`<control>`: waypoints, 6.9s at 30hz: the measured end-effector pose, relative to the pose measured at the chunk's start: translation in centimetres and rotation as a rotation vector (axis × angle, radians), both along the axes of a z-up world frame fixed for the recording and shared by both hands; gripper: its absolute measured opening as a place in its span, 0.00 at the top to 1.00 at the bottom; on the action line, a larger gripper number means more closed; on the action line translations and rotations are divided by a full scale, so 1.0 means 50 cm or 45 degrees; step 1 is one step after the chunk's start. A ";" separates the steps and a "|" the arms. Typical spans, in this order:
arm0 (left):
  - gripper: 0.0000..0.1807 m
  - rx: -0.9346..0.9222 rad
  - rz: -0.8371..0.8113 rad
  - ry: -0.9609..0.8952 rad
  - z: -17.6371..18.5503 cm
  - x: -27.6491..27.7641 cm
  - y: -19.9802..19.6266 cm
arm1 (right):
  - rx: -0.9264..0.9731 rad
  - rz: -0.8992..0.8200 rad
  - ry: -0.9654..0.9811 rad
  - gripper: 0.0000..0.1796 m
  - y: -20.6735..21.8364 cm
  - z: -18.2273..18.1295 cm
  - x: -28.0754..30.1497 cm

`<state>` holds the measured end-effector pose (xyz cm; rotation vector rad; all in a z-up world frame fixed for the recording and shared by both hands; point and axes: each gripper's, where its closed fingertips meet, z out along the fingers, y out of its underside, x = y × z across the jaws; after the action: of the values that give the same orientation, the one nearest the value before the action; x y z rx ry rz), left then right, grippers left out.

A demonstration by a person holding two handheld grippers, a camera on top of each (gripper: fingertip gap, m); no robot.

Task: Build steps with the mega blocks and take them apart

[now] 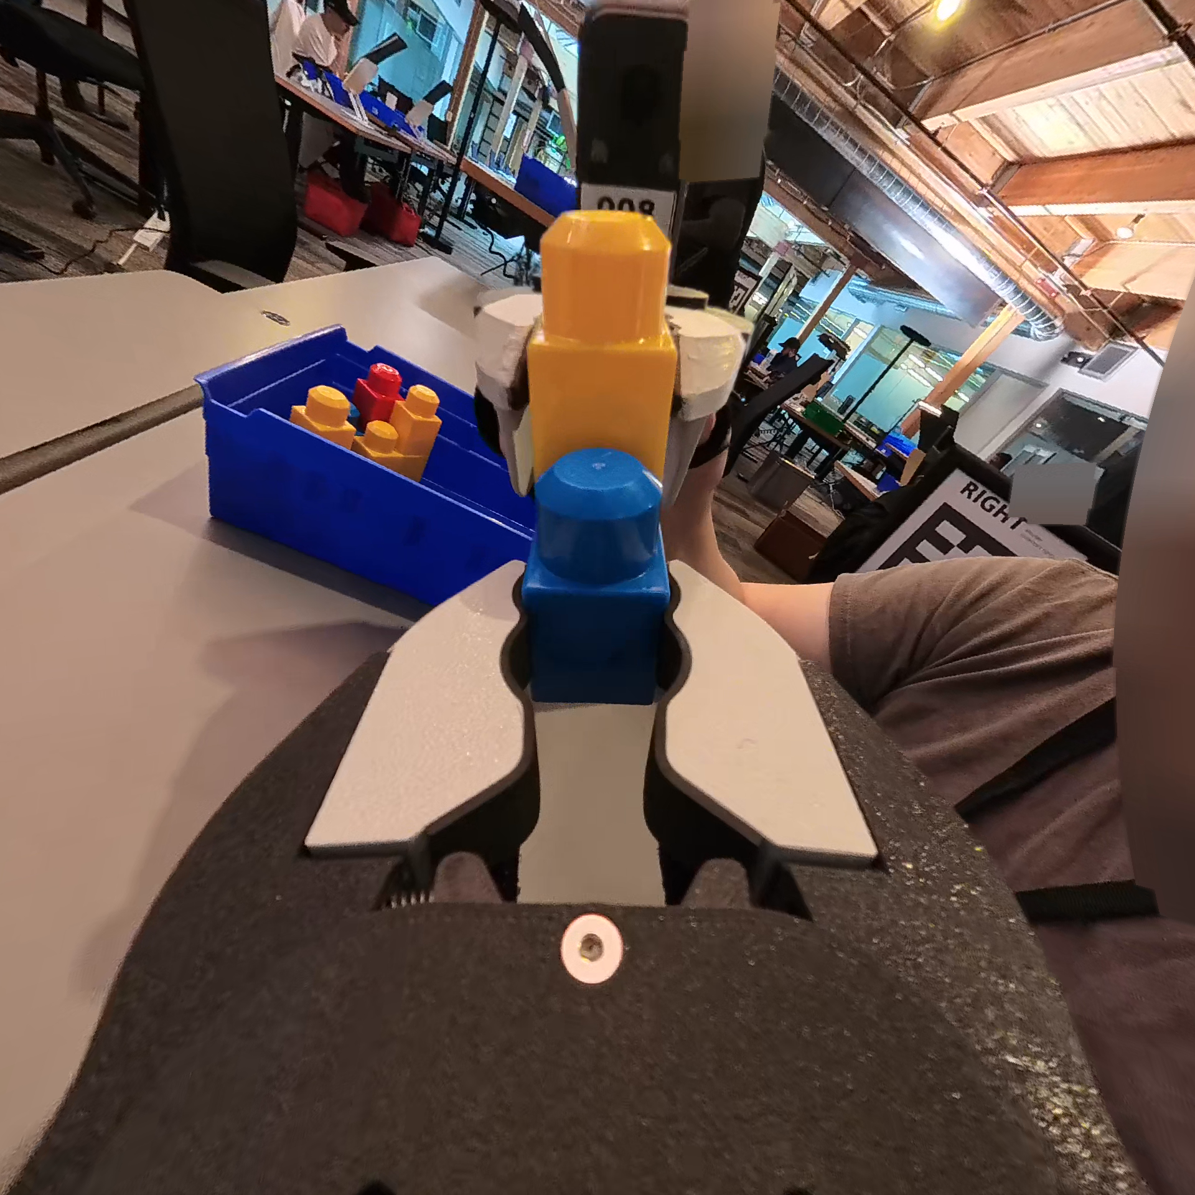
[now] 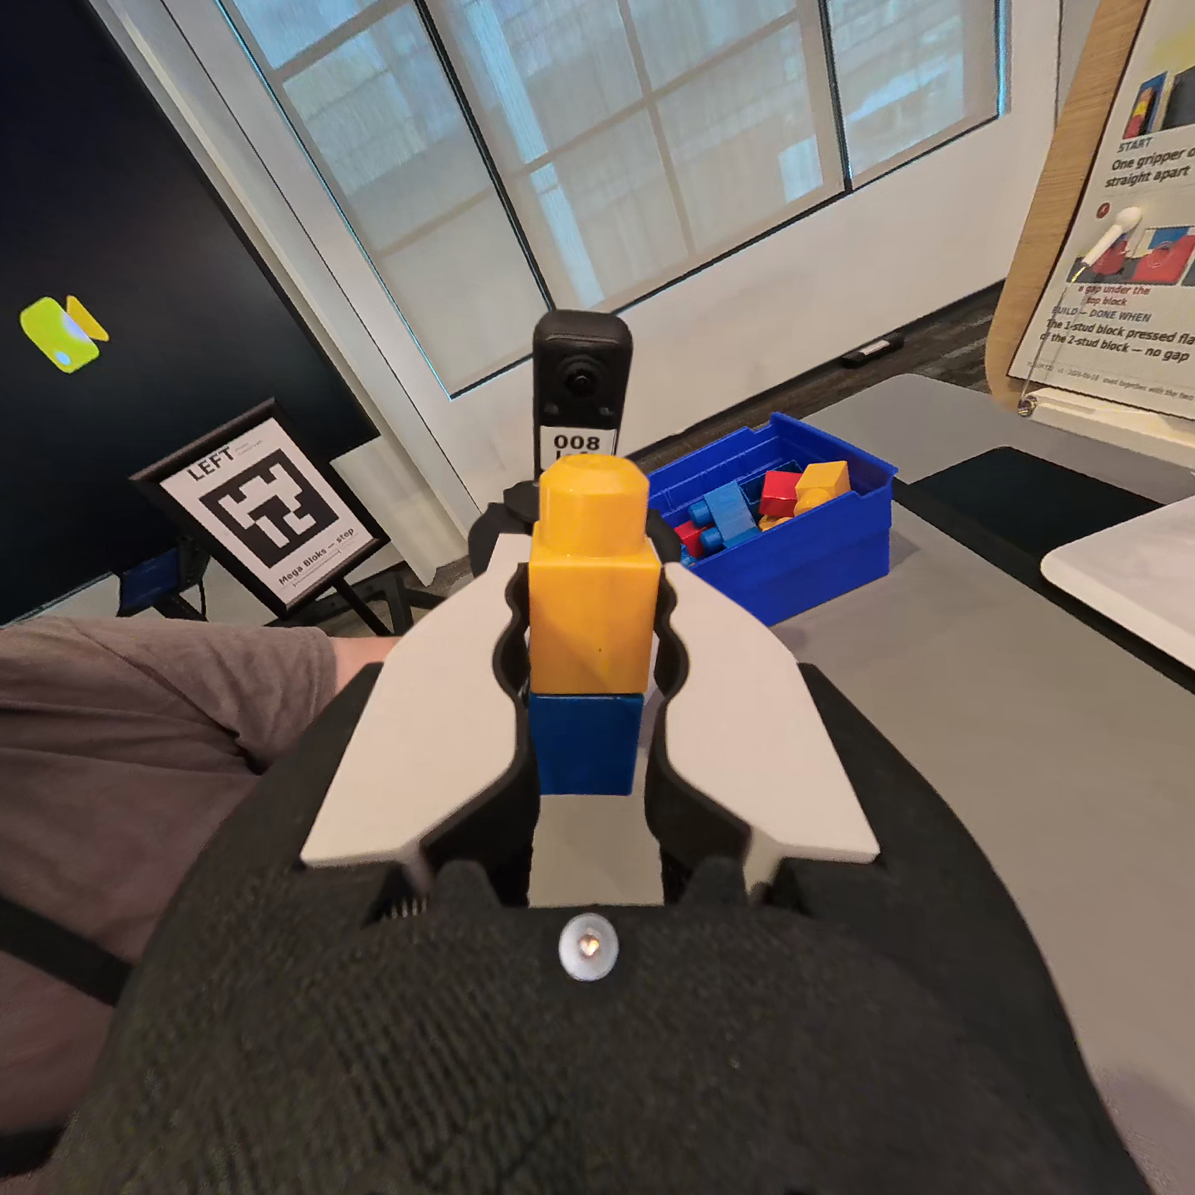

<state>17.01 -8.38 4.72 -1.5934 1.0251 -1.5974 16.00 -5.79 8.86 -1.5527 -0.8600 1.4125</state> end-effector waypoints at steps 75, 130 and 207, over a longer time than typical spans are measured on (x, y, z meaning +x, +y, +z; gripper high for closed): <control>0.71 0.574 0.253 0.310 0.093 -0.138 0.007 | 0.586 -0.361 -1.176 0.78 0.181 -0.307 0.510; 0.64 0.716 0.106 0.930 -0.315 0.101 0.015 | 0.791 -0.434 -1.169 0.79 0.135 -0.172 0.468; 0.61 0.415 1.259 0.719 -0.103 -0.505 0.387 | 0.575 -0.307 -1.297 0.79 0.144 -0.265 0.470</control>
<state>-8.24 10.98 -0.42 -1.8961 0.5260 -0.3135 39.49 1.42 -4.38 -1.8916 -1.3815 0.1379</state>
